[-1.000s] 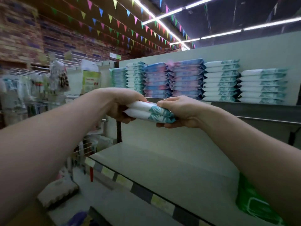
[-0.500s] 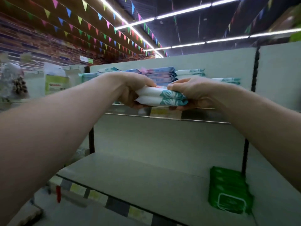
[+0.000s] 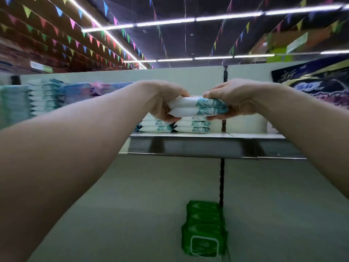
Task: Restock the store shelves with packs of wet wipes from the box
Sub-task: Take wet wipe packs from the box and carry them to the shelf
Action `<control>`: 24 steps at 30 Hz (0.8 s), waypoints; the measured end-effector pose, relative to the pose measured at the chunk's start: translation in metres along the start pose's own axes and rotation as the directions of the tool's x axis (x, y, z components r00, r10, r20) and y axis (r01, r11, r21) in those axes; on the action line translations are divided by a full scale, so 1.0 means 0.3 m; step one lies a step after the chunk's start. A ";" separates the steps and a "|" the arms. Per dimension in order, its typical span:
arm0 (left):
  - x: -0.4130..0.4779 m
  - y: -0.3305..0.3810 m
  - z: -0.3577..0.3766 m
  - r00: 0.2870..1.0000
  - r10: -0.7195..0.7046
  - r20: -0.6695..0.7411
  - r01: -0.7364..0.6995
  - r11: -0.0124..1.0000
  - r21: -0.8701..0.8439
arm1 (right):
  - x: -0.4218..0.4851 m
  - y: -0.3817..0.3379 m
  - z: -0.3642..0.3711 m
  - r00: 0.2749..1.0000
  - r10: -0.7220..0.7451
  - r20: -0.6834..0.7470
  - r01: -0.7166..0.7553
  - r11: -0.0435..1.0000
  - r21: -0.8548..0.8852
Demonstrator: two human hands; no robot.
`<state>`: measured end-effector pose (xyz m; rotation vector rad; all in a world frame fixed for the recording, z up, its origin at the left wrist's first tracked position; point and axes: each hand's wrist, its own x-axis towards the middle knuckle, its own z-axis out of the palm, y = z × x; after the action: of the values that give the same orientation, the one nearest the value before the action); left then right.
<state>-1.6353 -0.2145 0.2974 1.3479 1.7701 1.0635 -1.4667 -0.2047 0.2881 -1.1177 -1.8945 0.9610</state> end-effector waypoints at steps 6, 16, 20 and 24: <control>0.082 0.104 0.072 0.996 0.074 -0.059 -0.075 0.997 -0.018 | 0.106 0.009 -0.108 0.996 -0.035 -0.078 0.036 0.999 0.007; 0.149 0.182 0.017 0.977 0.151 -0.148 -0.152 0.988 0.003 | 0.271 -0.034 -0.149 0.991 -0.084 -0.101 0.088 0.996 0.034; 0.193 0.198 0.003 0.955 0.207 -0.213 -0.216 0.976 -0.020 | 0.327 -0.055 -0.147 0.988 -0.096 -0.120 0.101 0.994 0.038; 0.225 0.192 -0.013 0.955 0.215 -0.203 -0.228 0.973 -0.043 | 0.384 -0.051 -0.133 0.991 -0.076 -0.110 0.082 0.995 0.051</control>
<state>-1.6309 -0.1420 0.3486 1.4687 1.7344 1.4086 -1.4798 -0.0959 0.3438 -1.0342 -1.8007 0.8854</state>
